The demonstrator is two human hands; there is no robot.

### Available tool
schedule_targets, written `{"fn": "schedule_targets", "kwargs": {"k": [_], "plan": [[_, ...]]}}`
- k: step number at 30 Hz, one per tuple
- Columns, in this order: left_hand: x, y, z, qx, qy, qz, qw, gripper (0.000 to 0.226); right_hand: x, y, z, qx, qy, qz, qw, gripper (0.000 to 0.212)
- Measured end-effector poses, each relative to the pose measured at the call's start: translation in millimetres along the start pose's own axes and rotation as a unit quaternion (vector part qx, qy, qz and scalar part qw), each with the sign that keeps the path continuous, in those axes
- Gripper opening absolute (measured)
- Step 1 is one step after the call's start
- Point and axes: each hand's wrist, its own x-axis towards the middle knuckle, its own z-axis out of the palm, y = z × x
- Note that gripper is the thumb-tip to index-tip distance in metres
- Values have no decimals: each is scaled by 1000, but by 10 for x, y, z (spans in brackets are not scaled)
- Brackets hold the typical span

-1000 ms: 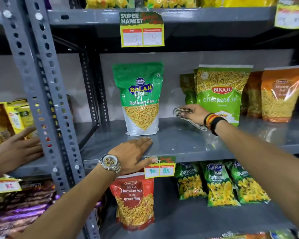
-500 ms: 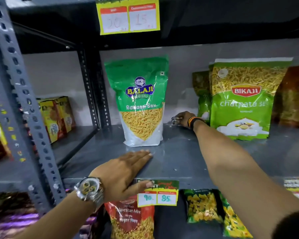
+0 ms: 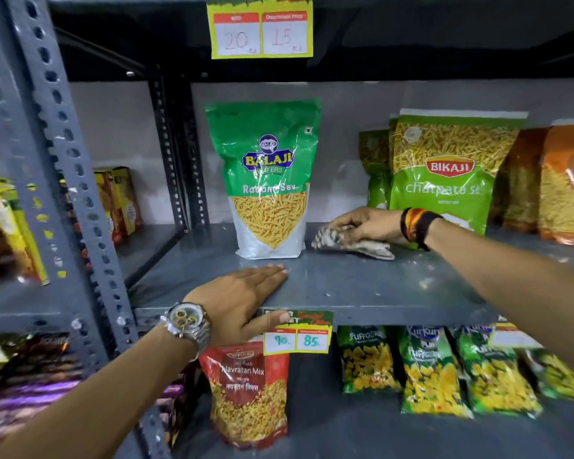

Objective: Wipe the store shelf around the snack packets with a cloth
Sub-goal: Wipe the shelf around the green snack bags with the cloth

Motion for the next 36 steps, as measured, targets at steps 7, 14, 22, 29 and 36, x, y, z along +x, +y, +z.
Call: {"fn": "schedule_targets", "kwargs": {"k": [7, 14, 22, 29, 36], "plan": [[-10, 4, 3, -15, -6, -3, 1000, 97, 225, -9, 236, -110, 121, 60, 985, 40], [11, -14, 19, -1, -9, -5, 1000, 91, -314, -224, 481, -87, 7, -53, 995, 38], [-25, 15, -18, -2, -11, -9, 1000, 87, -376, -166, 295, -112, 140, 38, 983, 38], [17, -19, 14, 2, -8, -8, 1000, 90, -794, -177, 558, -104, 54, -32, 993, 36], [13, 0, 7, 4, -7, -11, 1000, 87, -945, -20, 321, -109, 163, 54, 979, 34]]}}
